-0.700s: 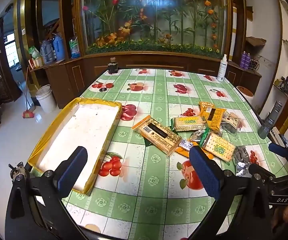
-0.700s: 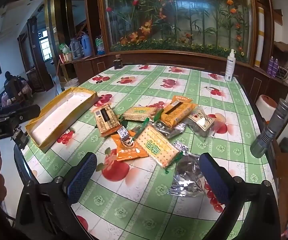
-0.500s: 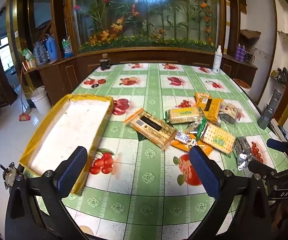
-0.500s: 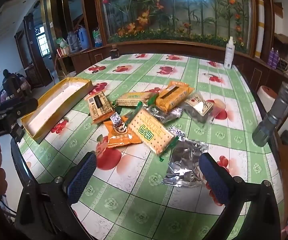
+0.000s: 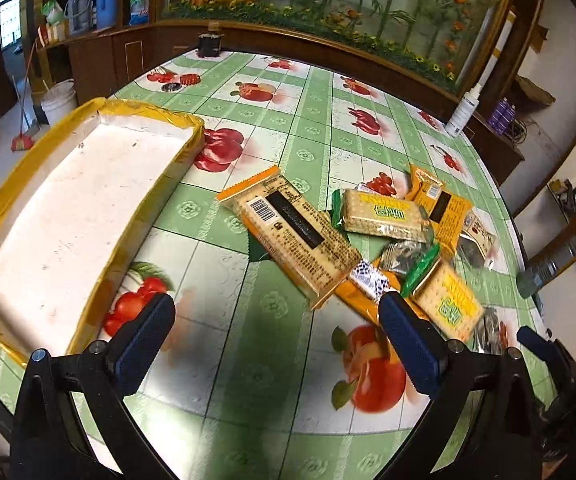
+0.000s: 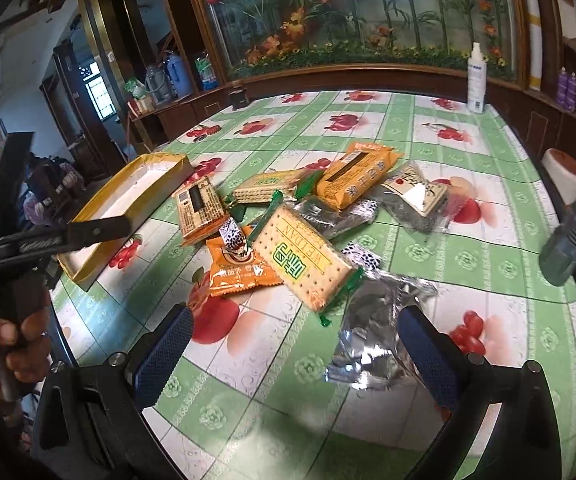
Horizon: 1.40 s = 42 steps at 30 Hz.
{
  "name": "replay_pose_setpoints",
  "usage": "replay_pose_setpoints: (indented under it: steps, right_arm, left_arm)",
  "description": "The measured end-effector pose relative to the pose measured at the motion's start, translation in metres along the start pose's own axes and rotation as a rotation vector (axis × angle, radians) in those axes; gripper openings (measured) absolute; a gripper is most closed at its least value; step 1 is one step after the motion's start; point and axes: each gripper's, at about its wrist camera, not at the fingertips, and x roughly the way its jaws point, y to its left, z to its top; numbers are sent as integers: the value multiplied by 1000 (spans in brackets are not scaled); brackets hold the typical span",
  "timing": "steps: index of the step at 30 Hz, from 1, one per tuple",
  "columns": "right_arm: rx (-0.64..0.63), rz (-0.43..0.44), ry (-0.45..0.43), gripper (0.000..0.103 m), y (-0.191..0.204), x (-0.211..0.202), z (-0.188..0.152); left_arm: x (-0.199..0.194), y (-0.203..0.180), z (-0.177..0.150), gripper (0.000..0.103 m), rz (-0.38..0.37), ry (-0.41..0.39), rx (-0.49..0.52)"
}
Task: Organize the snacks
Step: 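Grasp the beige barcode cracker pack with left tool while right tool grasps the WEIDAN cracker pack, then lift both held cracker packs and carry them over the yellow-rimmed tray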
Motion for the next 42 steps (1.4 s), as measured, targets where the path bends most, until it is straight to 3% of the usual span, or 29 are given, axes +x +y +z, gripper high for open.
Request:
replay_pose_setpoints:
  steps: [9,12,16,19,20,22,25,27,29,37,40,42]
  right_arm:
    - [-164,-32,68,99,8,43,29]
    - [-225,-53,95,97,16,57,30]
    - [-254,-71,154,88,14,74,27]
    - [-253,-77,177,76,11,86,26]
    - [-253,-81,183,70,10,88,26]
    - [-250,-78,169,69,10,88,25]
    - [-243,-67,165,63,11,86,25]
    - [-240,-61,167,60,12,86,24]
    - [-234,-51,165,56,13,86,24]
    - [-222,-37,158,50,24,78,18]
    - [-224,-47,171,51,27,77,16]
    - [-247,-92,159,57,33,74,14]
  left_arm:
    - [68,-8,25,102,73,104,-119]
    - [85,-2,30,102,59,144,-145]
    - [89,-6,31,102,63,138,-82]
    - [88,-5,28,102,63,129,-32]
    - [87,-5,27,100,58,126,-17]
    - [83,-4,24,95,46,120,10]
    - [77,-3,21,77,48,110,55]
    - [73,-3,16,60,60,99,88]
    - [70,-1,13,57,61,92,107]
    - [58,8,2,54,44,89,125]
    - [53,9,-3,54,45,105,148]
    - [50,10,-6,61,68,108,155]
